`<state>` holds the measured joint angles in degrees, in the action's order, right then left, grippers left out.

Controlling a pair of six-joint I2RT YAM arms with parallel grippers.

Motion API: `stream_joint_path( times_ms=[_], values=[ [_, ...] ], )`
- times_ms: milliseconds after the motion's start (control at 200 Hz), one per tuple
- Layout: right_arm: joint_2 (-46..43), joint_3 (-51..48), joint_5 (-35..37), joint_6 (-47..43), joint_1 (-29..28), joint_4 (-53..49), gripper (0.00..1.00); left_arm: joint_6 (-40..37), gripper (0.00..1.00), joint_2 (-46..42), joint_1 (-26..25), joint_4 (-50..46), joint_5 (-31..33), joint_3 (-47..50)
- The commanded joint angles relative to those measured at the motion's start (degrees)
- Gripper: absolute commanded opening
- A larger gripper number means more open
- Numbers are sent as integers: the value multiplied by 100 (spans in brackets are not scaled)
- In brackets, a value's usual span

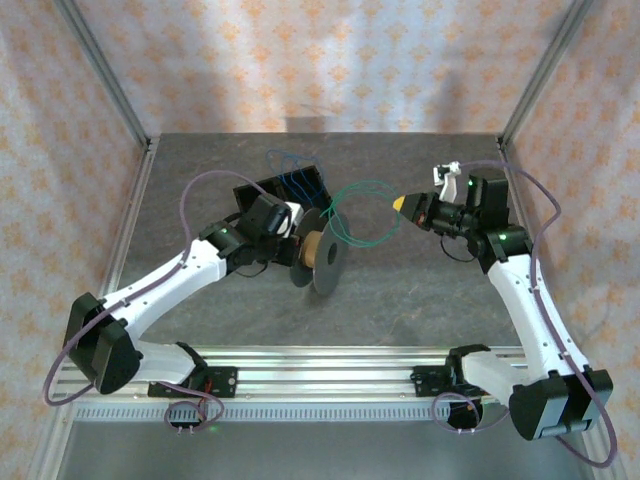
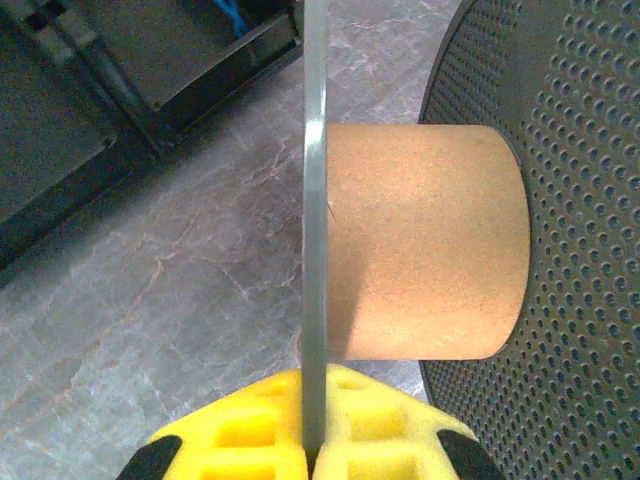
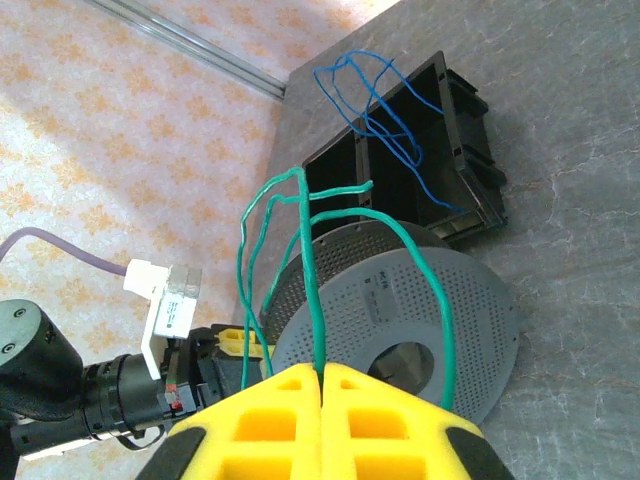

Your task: Wrap the cables

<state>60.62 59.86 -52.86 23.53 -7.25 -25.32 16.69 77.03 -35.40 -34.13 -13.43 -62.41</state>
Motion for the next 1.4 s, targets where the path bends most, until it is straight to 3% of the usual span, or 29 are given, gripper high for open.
stream_joint_path(
  times_ms=[0, 235, 375, 465, 536, 591, 741, 1036, 1181, 1391],
  values=[
    [54, 94, -239, -43, -27, -60, 0, -684, 0, 73, -68, 17, 149, -385],
    [25, 19, -191, -263, -31, -291, 0, -1369, 6, 235, -211, -124, 438, -862],
    [-50, -195, -139, -254, -25, -231, 0, -1574, 17, 377, -270, -208, 431, -1026],
    [-47, -272, -128, -279, -24, -206, 0, -1567, 33, 456, -268, -217, 469, -1005],
    [4, -290, -135, -304, -23, -190, 0, -1496, 60, 524, -261, -308, 466, -1029],
    [60, -273, -161, -318, -23, -187, 0, -1415, 75, 515, -262, -278, 430, -983],
    [227, -194, -233, -313, -23, -149, 0, -1168, 99, 183, -177, 3, 180, -719],
    [471, -107, -378, -306, -23, -120, 0, -549, 99, -261, 766, 607, -1523, -164],
    [621, -38, -441, -301, -23, -165, 0, -632, 99, -111, 921, 535, -1792, -213],
    [817, 159, -503, -300, -22, -245, 0, -989, 80, 475, 906, -47, -1895, -724]
  ],
)
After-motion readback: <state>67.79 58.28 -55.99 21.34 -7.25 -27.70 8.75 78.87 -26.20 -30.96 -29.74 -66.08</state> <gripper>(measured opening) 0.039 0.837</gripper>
